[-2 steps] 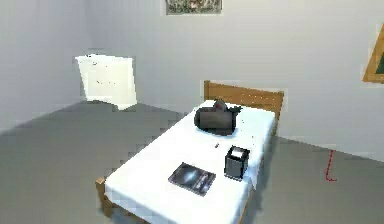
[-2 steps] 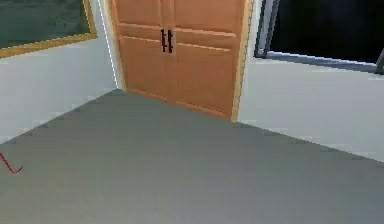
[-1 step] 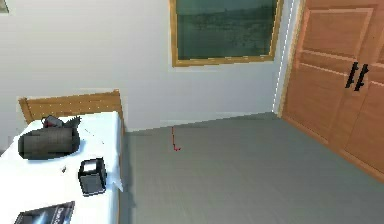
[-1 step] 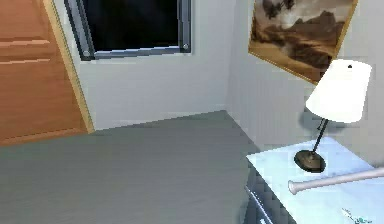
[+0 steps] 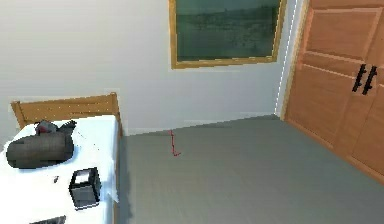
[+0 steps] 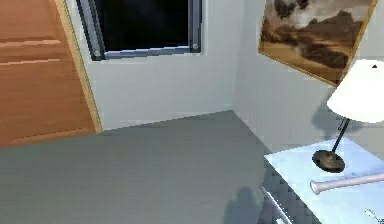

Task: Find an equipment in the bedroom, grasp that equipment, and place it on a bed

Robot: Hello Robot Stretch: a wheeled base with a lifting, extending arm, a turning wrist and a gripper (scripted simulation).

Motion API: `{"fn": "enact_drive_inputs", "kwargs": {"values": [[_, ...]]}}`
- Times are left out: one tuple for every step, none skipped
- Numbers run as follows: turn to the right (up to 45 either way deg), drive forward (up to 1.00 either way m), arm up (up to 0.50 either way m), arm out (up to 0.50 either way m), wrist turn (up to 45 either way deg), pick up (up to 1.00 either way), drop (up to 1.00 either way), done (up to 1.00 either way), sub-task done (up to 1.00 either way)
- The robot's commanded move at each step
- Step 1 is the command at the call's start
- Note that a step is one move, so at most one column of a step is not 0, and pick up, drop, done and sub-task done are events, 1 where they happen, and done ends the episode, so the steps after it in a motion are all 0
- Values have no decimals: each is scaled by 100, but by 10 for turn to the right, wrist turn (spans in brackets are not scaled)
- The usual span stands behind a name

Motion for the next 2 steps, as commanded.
{"fn": "enact_drive_inputs", "kwargs": {"values": [[450,0,0,0,0,0,0,0,0],[420,0,0,0,0,0,0,0,0]]}}
